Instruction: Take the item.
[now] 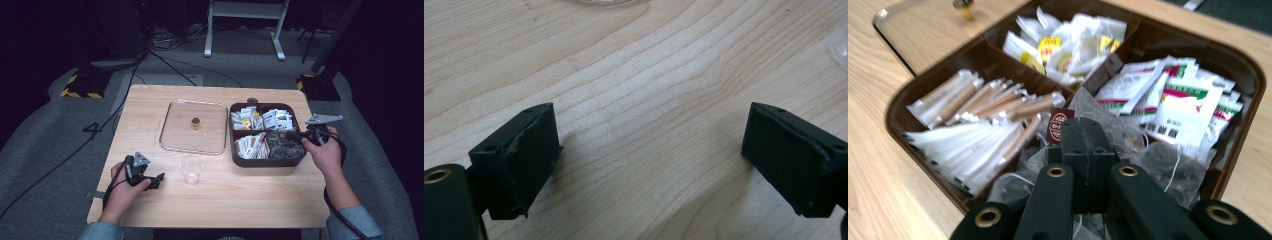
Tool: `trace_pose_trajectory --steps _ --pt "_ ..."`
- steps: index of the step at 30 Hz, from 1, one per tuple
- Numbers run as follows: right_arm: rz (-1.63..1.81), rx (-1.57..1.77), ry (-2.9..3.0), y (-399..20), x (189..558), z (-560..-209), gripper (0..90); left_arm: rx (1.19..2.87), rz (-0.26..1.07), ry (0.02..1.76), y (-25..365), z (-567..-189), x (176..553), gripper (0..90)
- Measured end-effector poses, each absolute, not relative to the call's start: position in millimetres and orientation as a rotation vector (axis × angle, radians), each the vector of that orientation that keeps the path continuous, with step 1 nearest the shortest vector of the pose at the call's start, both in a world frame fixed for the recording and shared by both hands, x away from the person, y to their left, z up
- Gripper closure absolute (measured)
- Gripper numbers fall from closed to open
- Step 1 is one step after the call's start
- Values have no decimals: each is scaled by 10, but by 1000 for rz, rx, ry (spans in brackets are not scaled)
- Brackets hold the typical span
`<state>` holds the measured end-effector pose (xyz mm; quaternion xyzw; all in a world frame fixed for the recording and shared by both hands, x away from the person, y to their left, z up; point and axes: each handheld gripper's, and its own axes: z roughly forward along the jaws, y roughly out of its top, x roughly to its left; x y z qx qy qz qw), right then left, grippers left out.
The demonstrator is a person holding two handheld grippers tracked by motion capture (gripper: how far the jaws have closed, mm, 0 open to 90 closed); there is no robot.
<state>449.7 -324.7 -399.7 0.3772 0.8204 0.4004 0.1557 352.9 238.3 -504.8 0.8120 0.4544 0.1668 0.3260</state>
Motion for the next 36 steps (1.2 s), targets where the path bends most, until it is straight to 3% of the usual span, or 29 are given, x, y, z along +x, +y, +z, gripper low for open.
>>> trace_pose_trajectory --steps 11,36 --pt "1226 1021 2339 -3158 4466 -3821 900 2129 435 1187 2387 -5049 3530 86" --pt "1414 777 2417 -2347 4439 -3544 900 2129 430 1168 2450 -5044 3446 130"
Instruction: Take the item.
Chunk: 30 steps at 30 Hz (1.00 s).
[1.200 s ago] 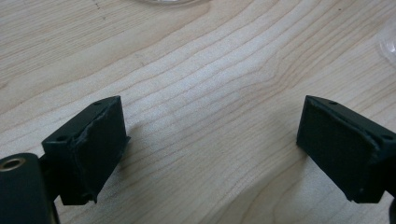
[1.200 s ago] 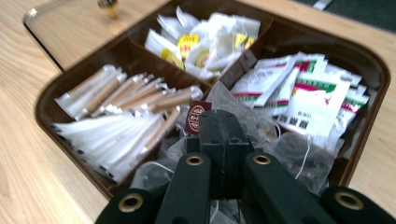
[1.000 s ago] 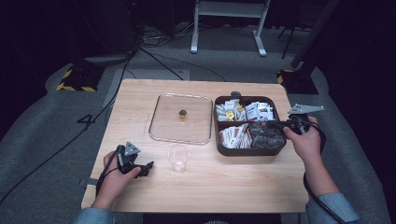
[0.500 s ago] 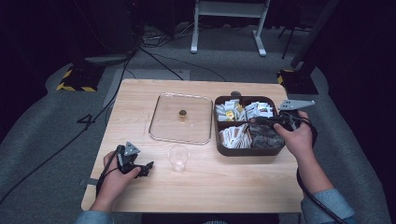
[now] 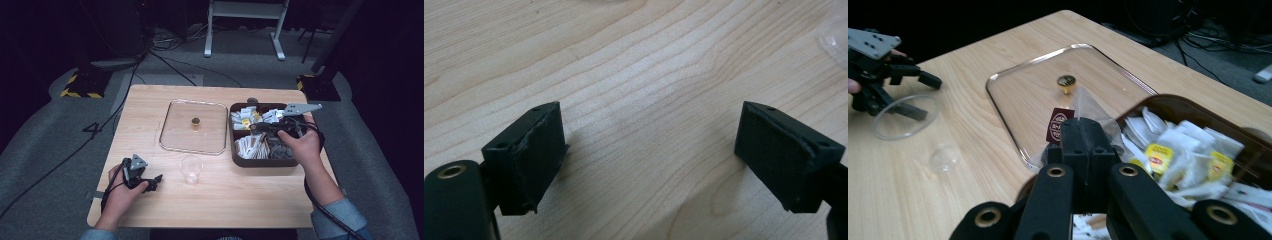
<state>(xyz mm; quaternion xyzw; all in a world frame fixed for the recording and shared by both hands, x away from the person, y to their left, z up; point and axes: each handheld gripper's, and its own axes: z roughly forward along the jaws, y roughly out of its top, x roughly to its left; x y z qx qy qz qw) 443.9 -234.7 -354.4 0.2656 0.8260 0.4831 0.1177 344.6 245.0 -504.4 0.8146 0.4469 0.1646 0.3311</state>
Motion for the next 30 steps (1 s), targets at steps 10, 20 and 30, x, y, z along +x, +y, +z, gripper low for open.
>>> trace_pose_trajectory --steps 10,20,30 --pt "1445 673 2479 -1929 4360 -3527 900 2136 428 1151 2466 -5046 3454 131" --pt "1482 578 2548 -1478 4273 -3579 900 2126 430 1165 2455 -5047 3468 131" --pt "1508 490 2632 -1064 4191 -3692 900 2126 430 1165 2452 -5047 3483 129"
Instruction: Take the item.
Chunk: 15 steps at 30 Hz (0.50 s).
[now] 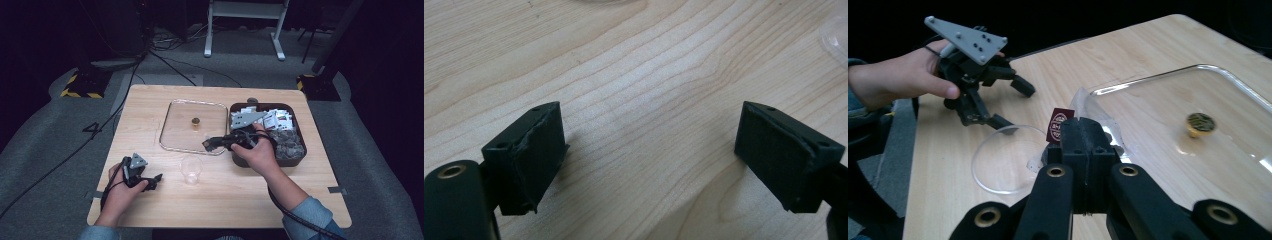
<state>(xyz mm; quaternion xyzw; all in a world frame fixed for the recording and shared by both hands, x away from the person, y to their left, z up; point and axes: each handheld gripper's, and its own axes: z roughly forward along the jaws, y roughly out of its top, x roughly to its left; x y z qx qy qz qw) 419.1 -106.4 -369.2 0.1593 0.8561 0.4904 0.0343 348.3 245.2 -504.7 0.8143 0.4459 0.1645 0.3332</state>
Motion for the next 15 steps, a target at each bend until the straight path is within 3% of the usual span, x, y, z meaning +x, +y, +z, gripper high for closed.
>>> trace_pose_trajectory --steps 15 --pt "1511 398 2746 -684 4005 -3919 900 2133 427 1163 2445 -5044 3508 129"
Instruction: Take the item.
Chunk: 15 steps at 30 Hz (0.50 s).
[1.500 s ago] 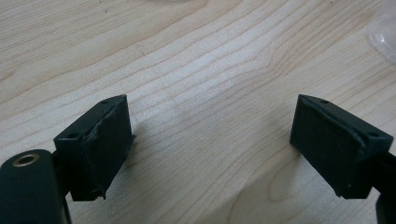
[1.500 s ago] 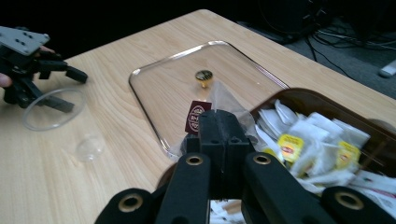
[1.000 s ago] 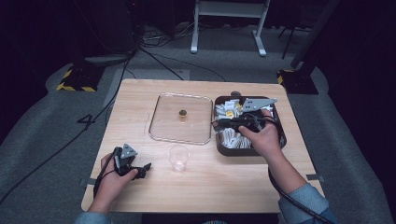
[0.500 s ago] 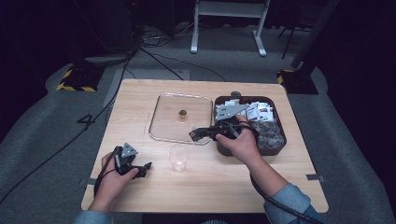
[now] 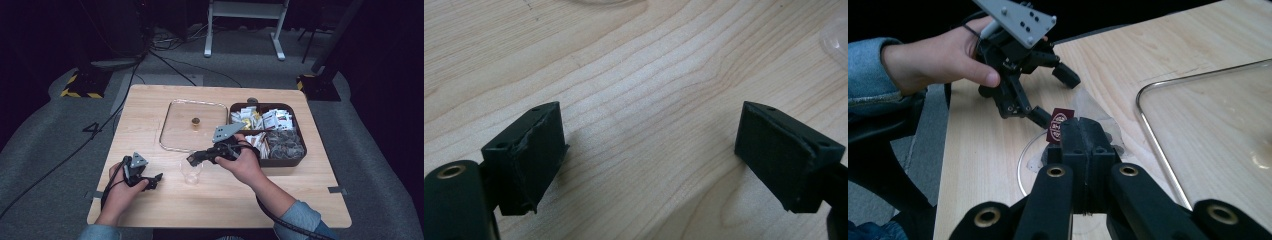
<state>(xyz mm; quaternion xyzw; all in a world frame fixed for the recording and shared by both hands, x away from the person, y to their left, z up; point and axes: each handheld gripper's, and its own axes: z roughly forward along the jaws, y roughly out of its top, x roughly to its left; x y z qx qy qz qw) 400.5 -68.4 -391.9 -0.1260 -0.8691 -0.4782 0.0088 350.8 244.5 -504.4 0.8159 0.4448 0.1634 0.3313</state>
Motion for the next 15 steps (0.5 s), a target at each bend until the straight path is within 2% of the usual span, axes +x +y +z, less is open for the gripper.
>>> trace_pose_trajectory --steps 15 --pt "-1396 -375 -2753 -489 3971 -4142 896 2131 431 1163 2442 -5044 3512 129"
